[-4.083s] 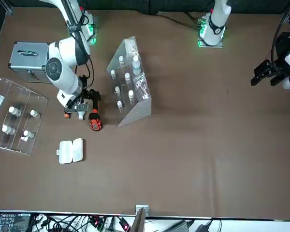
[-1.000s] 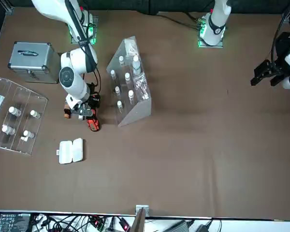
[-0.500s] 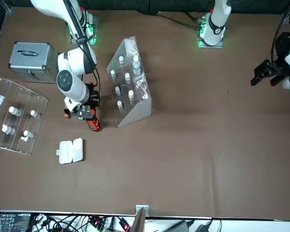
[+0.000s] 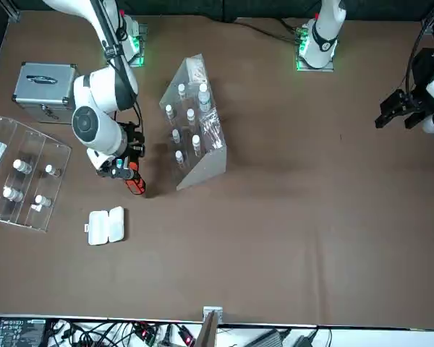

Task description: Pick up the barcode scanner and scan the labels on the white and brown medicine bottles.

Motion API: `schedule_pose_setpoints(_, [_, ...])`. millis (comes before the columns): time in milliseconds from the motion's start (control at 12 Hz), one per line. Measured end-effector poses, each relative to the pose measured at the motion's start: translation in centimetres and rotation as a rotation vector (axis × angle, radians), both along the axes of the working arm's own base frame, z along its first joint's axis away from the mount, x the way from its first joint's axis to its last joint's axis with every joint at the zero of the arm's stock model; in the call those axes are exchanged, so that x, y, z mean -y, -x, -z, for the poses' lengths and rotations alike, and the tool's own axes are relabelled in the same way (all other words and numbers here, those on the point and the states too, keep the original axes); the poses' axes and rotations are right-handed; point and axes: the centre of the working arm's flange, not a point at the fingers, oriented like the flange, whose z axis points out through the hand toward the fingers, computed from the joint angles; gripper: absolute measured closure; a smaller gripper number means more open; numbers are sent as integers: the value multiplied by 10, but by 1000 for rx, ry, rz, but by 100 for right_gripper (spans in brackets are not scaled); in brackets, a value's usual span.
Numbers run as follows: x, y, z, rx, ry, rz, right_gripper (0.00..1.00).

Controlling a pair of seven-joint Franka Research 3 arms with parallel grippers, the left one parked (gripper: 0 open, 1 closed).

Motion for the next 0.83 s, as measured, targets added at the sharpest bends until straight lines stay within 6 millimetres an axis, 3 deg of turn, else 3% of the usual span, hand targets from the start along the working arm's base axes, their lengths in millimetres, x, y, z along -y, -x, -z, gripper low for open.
schedule_pose_setpoints(417, [22,-8,-17,-49,7,18,56])
schedule_pose_setpoints(833, [61,-7,-23,-114,-3,3,56])
